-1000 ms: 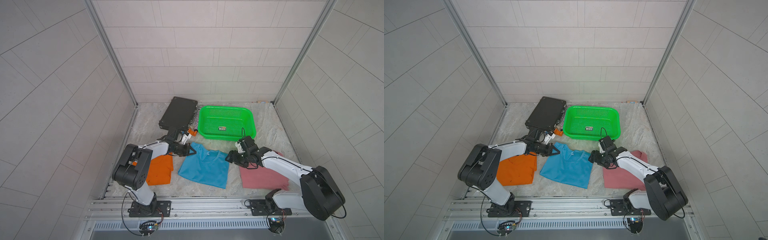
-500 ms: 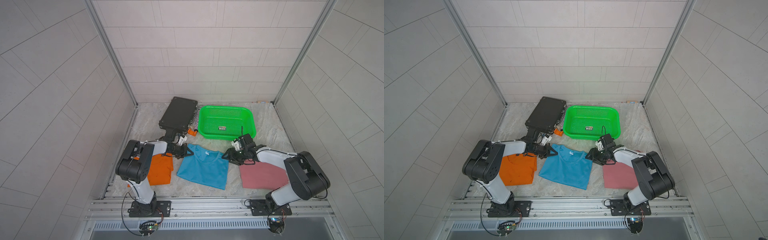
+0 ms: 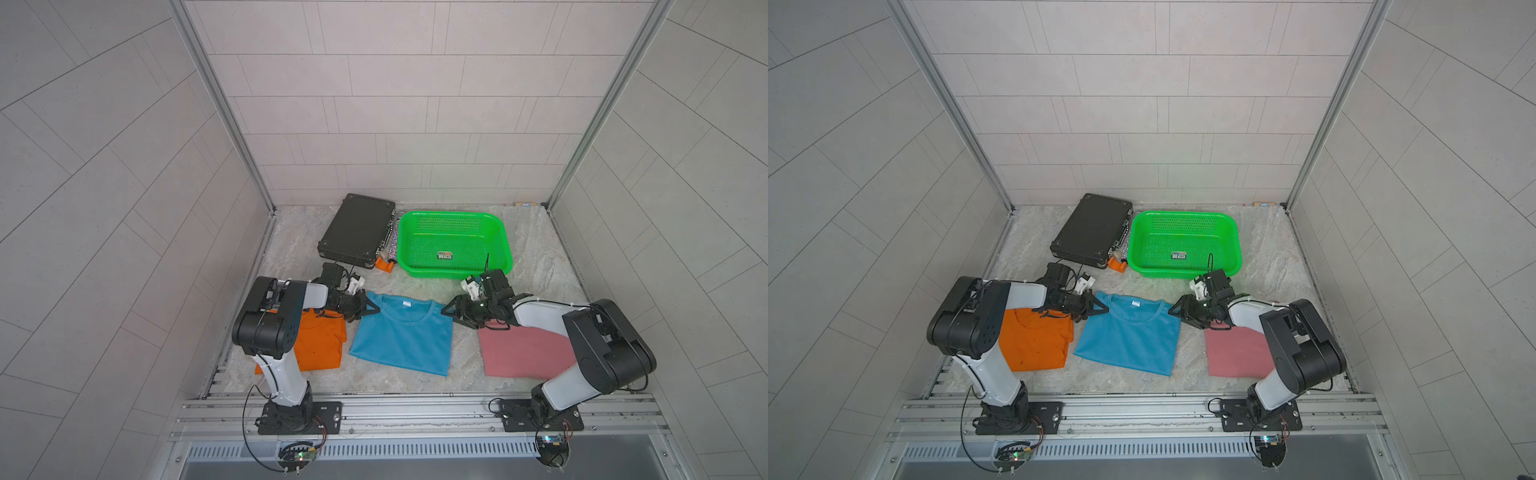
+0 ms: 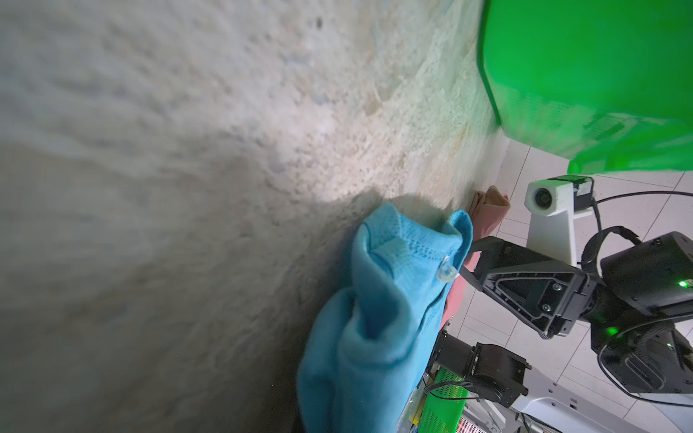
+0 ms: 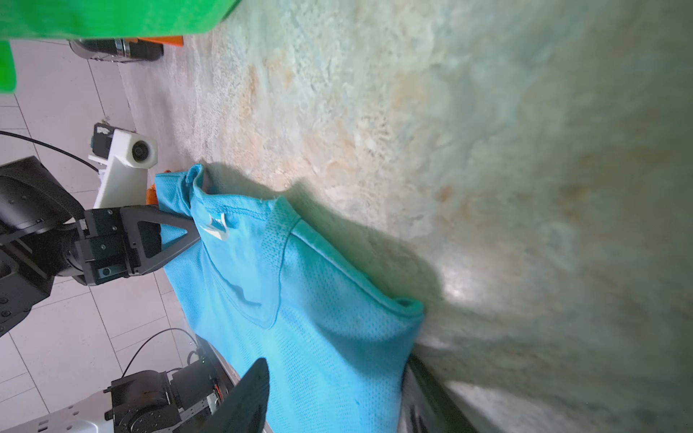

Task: Put the folded t-shirts into the basket
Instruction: Pick up the T-shirt from the center of the board.

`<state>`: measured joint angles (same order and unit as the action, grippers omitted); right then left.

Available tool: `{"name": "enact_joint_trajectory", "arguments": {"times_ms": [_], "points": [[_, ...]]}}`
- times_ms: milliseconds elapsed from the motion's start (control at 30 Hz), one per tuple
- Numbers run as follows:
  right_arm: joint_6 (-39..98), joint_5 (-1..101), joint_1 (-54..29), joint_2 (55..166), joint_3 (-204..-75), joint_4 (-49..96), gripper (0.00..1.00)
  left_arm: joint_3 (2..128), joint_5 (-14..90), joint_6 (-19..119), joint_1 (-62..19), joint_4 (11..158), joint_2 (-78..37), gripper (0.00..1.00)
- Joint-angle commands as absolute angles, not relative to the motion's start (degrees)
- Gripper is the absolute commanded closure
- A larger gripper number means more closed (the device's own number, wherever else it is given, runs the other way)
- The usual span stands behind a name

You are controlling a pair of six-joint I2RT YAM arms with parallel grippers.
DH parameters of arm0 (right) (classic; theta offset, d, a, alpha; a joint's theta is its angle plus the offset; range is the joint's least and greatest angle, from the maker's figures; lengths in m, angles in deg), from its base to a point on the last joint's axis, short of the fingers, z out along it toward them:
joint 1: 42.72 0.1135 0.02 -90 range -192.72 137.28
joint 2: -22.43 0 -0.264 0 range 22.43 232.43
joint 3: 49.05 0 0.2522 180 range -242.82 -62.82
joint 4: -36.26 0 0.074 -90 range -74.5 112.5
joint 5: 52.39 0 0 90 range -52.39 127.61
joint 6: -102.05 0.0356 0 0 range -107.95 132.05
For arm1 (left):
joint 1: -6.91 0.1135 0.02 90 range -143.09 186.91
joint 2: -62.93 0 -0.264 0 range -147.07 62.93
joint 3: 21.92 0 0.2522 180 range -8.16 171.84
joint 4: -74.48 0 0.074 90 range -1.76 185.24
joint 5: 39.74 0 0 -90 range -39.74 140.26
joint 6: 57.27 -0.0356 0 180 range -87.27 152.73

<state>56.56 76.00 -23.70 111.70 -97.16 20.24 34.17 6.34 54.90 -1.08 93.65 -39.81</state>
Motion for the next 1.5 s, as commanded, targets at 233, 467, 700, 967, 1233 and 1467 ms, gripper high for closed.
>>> {"name": "enact_joint_trajectory", "arguments": {"times_ms": [233,467,700,967,1233,1467], "points": [[56.86,74.6,-24.21,117.54,-92.76,25.46,0.61,32.67,7.09,54.0,-0.71,94.35,-39.81,0.95],[55.71,78.29,-24.46,115.91,-90.87,32.54,0.95,32.22,6.04,53.65,-0.74,93.43,-38.51,0.95],[54.74,81.81,-23.03,113.72,-91.0,38.28,1.0,31.54,1.94,54.3,-2.45,89.68,-36.08,0.95],[47.38,75.48,-21.46,98.36,-94.09,25.65,1.0,33.13,-1.27,54.5,-2.66,89.36,-32.39,0.95],[43.06,70.42,-21.5,89.25,-96.72,16.48,1.0,37.38,-2.43,56.97,-2.74,90.9,-28.92,0.95],[42.53,69.12,-21.64,85.95,-100.47,13.94,1.0,39.72,-3.79,58.22,-3.44,90.66,-26.47,0.95]]}}
